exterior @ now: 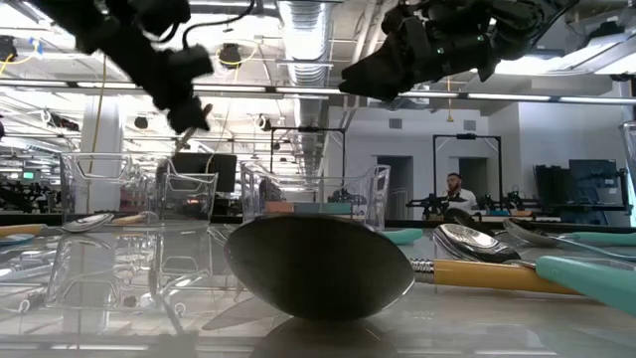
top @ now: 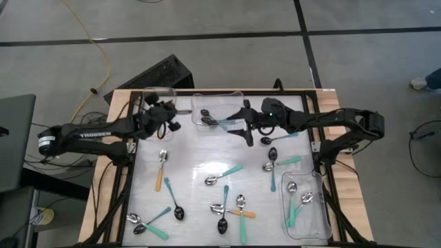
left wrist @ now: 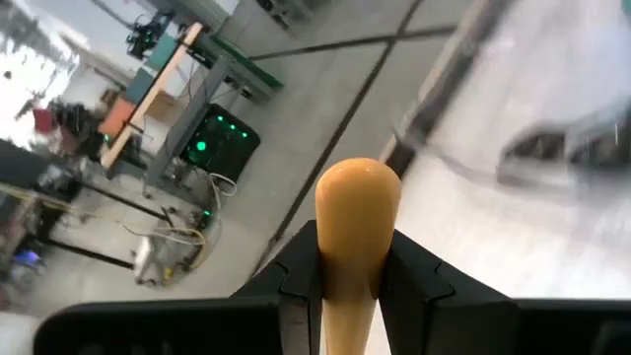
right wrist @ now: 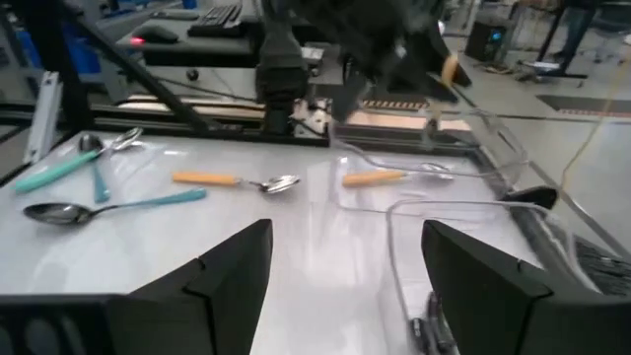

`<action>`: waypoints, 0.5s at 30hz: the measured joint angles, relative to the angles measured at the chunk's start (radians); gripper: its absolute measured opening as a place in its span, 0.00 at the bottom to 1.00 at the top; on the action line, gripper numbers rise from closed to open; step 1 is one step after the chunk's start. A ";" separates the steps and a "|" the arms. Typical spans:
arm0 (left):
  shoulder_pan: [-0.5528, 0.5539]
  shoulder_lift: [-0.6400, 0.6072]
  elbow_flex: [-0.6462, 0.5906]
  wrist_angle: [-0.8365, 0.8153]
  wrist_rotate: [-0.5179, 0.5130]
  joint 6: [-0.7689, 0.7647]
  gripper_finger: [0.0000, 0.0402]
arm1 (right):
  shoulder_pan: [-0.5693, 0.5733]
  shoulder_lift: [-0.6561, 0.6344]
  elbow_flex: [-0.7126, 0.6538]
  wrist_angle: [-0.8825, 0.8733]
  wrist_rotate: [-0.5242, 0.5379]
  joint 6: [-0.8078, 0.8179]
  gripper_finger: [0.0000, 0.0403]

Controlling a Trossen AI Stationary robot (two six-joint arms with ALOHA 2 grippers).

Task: Sort silverware by color (type)
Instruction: Put the yellow spoon into the top left transparent bin

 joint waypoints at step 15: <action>-0.011 -0.007 -0.066 -0.043 -0.094 -0.006 0.57 | 0.006 -0.007 0.000 -0.122 0.001 0.008 0.71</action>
